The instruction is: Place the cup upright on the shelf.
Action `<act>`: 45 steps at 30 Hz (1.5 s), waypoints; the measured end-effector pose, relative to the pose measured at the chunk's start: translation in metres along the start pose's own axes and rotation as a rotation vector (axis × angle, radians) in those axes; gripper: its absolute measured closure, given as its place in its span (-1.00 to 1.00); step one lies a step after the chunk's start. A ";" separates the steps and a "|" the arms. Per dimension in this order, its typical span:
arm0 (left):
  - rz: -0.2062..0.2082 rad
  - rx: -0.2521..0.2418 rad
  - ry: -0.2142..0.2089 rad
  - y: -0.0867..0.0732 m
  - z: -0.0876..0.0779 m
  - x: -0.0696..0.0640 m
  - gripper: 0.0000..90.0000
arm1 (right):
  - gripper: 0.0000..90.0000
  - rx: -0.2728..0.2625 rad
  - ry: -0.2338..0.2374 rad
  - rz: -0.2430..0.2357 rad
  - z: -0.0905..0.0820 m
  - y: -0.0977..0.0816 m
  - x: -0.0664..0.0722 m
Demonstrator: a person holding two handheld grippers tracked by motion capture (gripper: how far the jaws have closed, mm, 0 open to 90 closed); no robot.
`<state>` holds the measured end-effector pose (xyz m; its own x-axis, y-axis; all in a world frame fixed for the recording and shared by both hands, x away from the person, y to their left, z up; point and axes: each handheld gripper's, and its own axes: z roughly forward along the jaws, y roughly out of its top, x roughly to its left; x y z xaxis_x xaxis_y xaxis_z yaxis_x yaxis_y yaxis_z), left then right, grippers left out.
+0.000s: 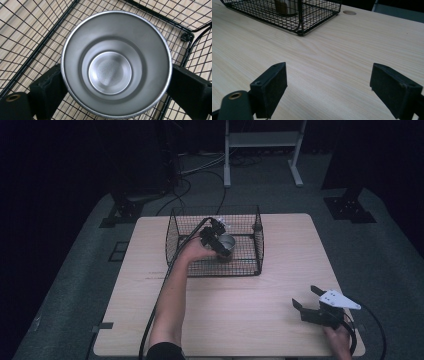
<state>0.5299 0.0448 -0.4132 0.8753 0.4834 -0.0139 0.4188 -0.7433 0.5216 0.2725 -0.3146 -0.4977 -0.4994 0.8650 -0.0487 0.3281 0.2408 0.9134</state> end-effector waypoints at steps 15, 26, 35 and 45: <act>0.007 -0.041 0.011 0.001 -0.013 -0.003 -0.89 | -0.70 0.004 -0.005 -0.001 0.000 0.000 0.000; 0.030 -0.062 0.023 0.000 -0.025 -0.008 -0.90 | -0.70 0.003 -0.010 -0.002 0.000 0.000 0.001; 0.025 -0.123 0.042 -0.010 -0.039 -0.014 -0.90 | -0.70 0.004 -0.012 0.000 0.000 0.000 0.001; 0.043 -0.164 0.050 -0.019 -0.054 -0.023 -0.90 | -0.70 0.005 -0.018 -0.001 0.001 0.000 0.001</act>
<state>0.4890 0.0732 -0.3770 0.8769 0.4779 0.0518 0.3322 -0.6803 0.6534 0.2726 -0.3134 -0.4978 -0.4856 0.8723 -0.0571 0.3316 0.2442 0.9113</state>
